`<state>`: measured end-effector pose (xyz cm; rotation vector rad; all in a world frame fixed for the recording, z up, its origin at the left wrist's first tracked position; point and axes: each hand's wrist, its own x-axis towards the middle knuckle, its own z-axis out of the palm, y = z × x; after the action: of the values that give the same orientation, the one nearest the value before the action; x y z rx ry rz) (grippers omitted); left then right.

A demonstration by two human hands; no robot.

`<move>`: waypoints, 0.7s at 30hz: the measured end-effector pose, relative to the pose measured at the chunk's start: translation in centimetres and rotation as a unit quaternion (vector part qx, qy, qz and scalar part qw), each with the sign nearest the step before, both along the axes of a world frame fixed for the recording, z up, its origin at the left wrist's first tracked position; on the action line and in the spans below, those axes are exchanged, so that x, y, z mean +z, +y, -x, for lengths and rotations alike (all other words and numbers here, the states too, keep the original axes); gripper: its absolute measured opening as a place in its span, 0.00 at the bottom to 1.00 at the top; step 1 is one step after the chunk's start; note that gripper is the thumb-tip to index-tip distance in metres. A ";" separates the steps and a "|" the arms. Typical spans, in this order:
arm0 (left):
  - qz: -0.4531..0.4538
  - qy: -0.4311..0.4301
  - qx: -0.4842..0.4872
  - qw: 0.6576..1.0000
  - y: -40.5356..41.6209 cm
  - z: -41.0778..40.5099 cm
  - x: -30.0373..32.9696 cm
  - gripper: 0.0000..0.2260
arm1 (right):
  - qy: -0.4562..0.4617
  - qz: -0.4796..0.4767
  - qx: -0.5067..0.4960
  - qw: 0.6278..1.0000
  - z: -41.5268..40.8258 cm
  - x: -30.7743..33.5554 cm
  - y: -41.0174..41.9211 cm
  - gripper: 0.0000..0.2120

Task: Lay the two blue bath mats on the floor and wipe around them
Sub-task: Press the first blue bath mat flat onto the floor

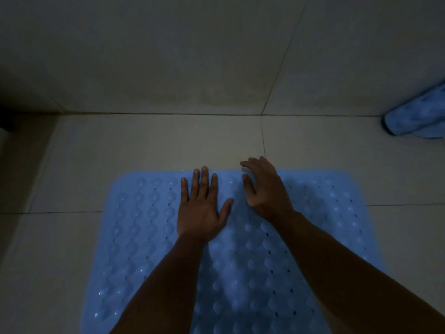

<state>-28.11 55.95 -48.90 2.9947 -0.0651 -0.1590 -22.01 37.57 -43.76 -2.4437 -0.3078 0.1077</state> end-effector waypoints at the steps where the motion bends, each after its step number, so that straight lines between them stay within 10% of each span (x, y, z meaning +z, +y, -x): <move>1: 0.000 0.003 0.001 1.000 -0.1 -0.1 0.1 0.37 | 0.002 0.000 -0.001 1.000 -0.1 0.2 0.0 0.20; 21: 0.136 0.005 0.066 0.989 0.9 -3.3 4.5 0.27 | 0.010 0.135 0.010 0.991 -0.4 0.0 2.7 0.33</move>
<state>-24.84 56.87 -44.42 2.7149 0.1052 -0.1392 -21.59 40.30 -43.76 -2.7062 -0.3264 0.1942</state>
